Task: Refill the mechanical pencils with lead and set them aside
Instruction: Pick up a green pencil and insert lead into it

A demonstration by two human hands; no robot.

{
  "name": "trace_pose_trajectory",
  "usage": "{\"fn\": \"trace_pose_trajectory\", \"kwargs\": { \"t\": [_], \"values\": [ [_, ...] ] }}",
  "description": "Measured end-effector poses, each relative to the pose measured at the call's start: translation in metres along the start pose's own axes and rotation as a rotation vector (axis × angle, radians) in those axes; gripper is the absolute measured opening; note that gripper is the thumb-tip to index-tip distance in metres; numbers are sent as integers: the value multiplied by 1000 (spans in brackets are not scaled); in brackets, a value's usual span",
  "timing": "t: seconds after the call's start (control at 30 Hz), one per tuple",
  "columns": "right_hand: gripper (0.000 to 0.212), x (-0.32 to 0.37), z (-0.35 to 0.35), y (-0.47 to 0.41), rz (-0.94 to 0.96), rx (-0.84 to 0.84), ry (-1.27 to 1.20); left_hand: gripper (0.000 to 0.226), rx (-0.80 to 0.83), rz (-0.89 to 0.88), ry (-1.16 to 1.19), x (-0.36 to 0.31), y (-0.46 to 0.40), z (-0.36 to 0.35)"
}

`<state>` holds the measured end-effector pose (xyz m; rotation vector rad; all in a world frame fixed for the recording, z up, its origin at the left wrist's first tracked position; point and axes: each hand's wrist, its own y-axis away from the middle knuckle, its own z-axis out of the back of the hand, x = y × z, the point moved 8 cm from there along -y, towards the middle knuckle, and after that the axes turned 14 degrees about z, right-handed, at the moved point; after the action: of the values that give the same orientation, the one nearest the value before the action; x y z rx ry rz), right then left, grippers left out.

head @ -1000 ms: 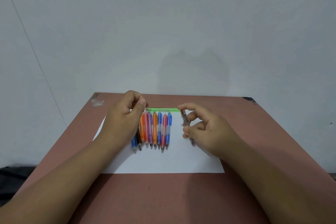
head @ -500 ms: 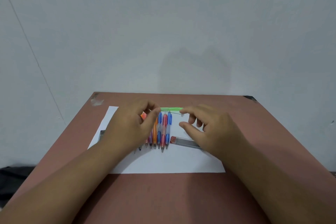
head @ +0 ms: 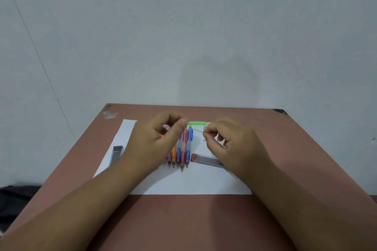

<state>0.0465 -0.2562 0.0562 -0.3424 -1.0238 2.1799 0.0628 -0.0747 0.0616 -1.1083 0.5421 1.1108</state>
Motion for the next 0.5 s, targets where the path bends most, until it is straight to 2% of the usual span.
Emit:
{"fn": "trace_pose_trajectory", "kwargs": {
  "t": [0.07, 0.2, 0.27, 0.4, 0.5],
  "values": [
    [8, -5, 1, 2, -63, -19, -54, 10, -6, 88, 27, 2, -10, 5],
    [14, -17, 9, 6, -206, -101, -141, 11, 65, 233, -245, 14, -45, -5],
    [16, -22, 12, 9, -273, -140, -196, 11, 121, 229, -391, 17, -59, -15],
    [14, -28, 14, 12, -367, -167, -262, 26, 272, 149, -800, 27, -83, -41],
    [12, -29, 14, 14, -393, -163, -284, 30, 377, 214, -912, 41, -97, -54]
  ]
}}
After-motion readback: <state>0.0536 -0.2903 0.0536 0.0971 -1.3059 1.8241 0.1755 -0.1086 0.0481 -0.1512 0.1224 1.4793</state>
